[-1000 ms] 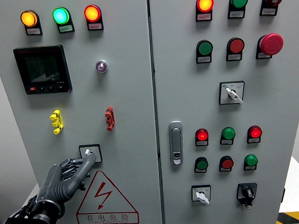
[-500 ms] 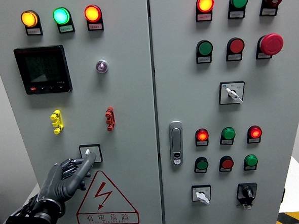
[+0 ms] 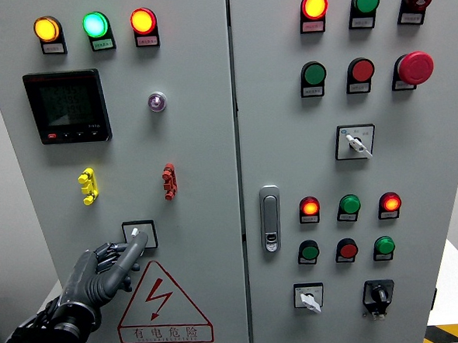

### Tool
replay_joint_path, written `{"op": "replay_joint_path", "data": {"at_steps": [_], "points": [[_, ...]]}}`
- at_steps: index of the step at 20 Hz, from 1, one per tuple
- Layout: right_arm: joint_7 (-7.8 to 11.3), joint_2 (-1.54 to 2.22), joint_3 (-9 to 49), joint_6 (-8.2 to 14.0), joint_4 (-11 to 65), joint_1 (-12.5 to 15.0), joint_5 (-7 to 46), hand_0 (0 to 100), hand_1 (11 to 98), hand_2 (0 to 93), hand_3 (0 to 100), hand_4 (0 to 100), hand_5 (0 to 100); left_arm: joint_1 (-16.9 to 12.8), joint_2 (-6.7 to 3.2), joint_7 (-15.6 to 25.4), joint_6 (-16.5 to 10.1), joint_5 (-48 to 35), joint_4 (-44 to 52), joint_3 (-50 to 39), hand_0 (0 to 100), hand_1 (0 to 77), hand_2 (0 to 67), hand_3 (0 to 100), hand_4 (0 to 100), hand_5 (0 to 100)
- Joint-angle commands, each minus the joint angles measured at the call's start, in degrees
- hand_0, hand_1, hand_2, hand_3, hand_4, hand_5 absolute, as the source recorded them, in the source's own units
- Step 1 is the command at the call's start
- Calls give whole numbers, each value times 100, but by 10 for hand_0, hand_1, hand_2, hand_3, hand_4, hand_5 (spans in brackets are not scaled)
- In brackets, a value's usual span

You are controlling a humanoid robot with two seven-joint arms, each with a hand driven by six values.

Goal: Turn on light switch 1
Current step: 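Twist the switch knob with the left hand until the lamp lights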

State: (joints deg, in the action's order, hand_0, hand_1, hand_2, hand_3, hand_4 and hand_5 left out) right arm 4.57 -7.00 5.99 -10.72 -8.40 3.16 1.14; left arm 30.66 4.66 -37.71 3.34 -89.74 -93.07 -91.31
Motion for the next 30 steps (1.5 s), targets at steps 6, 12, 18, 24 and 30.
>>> {"op": "replay_joint_path", "data": {"at_steps": [6, 12, 18, 24, 30], "points": [[0, -3, -1, 0, -3, 0, 0, 0, 196, 0, 196, 193, 105, 37, 0, -26, 0, 0, 0, 0, 0, 446, 510, 764, 869, 708], [0, -3, -1, 0, -3, 0, 0, 0, 197, 0, 196, 193, 105, 45, 0, -26, 0, 0, 0, 0, 0, 445, 513, 765, 871, 711], [0, -3, 7, 0, -3, 0, 0, 0, 197, 0, 196, 193, 106, 45, 9, -26, 123, 9, -9, 0, 0, 454, 521, 766, 873, 710], [0, 6, -1, 0, -3, 0, 0, 0, 197, 0, 196, 193, 106, 98, 9, -26, 123, 9, 9, 26, 0, 458, 526, 769, 877, 710], [0, -3, -1, 0, -3, 0, 0, 0, 197, 0, 196, 193, 106, 142, 9, -61, 123, 0, 44, 52, 0, 470, 535, 771, 879, 712]]}}
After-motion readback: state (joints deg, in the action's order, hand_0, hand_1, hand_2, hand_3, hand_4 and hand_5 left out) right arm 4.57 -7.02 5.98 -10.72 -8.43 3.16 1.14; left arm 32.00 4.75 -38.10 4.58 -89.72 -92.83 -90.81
